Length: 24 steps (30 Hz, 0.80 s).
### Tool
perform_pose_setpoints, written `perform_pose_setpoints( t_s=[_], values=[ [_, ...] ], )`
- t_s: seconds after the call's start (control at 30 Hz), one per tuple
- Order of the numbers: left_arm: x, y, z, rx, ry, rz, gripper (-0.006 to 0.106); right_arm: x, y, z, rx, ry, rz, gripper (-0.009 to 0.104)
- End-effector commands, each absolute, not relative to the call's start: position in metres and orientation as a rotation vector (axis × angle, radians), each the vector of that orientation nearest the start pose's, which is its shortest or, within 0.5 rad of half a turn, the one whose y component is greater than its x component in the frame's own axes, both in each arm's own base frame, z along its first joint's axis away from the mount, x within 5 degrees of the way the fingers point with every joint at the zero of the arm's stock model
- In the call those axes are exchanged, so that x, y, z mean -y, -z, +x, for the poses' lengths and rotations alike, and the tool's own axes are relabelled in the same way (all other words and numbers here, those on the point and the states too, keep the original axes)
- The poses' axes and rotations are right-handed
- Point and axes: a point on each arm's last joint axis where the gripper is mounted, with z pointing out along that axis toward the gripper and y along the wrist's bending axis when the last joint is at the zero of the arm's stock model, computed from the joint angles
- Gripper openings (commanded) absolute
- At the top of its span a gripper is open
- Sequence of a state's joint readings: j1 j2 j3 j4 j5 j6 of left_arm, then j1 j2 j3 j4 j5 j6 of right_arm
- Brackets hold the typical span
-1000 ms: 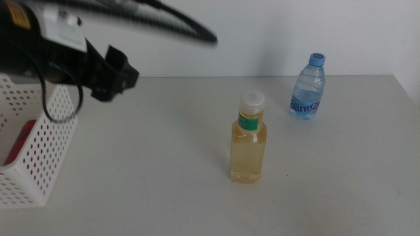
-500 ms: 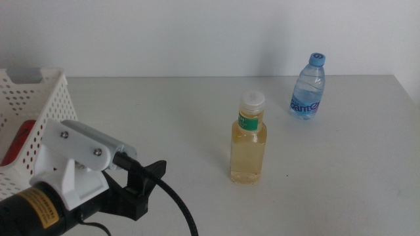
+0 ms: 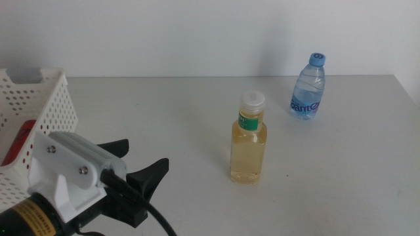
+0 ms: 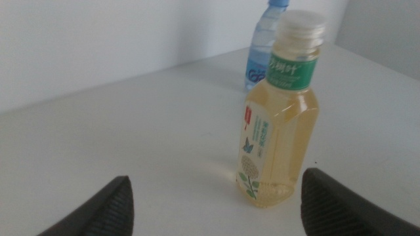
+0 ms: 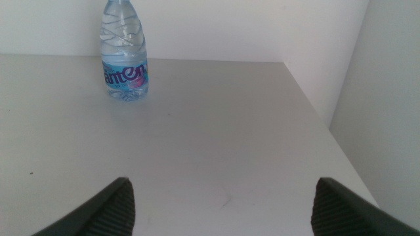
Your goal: Use arms to grab the bottles and put them into the dustbin to the left of the table.
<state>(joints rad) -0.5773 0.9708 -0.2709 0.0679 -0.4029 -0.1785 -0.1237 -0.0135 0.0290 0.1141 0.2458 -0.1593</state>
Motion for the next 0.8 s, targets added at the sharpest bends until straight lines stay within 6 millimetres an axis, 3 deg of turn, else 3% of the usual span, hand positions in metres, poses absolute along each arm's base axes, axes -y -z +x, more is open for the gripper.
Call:
perform_pose_setpoints(
  t_s=[0.0,0.1,0.3,0.77],
  values=[
    [0.106,-0.252,0.15,-1.561,0.515,0.521,0.086,0.005,-0.193,0.054,-1.641,0.13,0.038,0.07],
    [0.112,-0.25,0.154,-1.512,0.502,0.591,0.092,0.005,-0.193,0.054,-1.641,0.13,0.038,0.07],
    [0.129,-0.232,0.172,-1.479,0.59,0.57,0.092,0.005,-0.193,0.054,-1.641,0.13,0.038,0.07],
    [0.174,-0.195,0.241,-1.603,0.691,0.59,0.092,0.005,-0.193,0.054,-1.641,0.13,0.038,0.07]
  ],
)
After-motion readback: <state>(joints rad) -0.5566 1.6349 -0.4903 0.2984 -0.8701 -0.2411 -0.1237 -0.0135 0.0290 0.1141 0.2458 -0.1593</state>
